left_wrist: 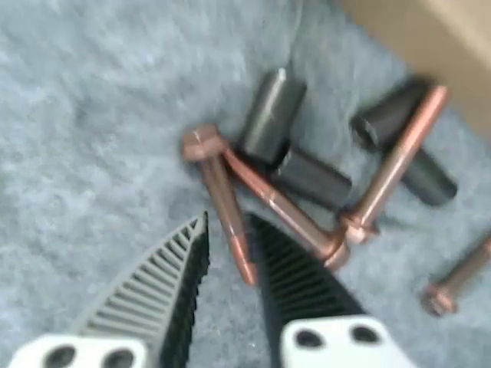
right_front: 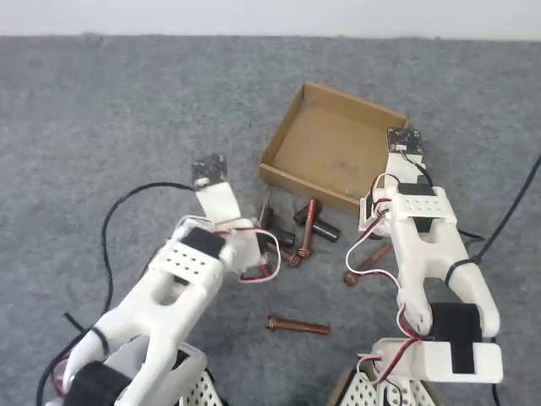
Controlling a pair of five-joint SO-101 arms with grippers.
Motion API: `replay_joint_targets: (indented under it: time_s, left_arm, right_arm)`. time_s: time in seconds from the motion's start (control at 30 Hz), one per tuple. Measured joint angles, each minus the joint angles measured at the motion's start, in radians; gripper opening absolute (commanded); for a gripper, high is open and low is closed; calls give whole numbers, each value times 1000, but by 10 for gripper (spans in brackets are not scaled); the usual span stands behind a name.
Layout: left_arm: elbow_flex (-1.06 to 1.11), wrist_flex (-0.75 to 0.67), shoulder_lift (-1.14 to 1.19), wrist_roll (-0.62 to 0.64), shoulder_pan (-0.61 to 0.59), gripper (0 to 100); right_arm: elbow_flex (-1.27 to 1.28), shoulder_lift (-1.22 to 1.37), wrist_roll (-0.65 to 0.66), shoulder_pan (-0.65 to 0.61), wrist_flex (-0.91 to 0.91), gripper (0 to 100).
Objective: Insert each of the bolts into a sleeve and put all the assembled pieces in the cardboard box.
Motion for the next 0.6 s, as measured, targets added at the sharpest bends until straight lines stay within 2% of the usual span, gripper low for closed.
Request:
replay_joint_targets:
  time_s: [0.23, 0.4, 0.6]
  left_arm:
    - [21, -38, 0, 29, 18, 107]
    - [86, -147, 0, 61, -5, 108]
    - [98, -178, 0, 68, -38, 108]
  right_arm:
    - [0, 0, 0, 0, 0, 7]
    - [0, 0, 2, 0, 0, 7]
    - [0, 0, 2, 0, 0, 7]
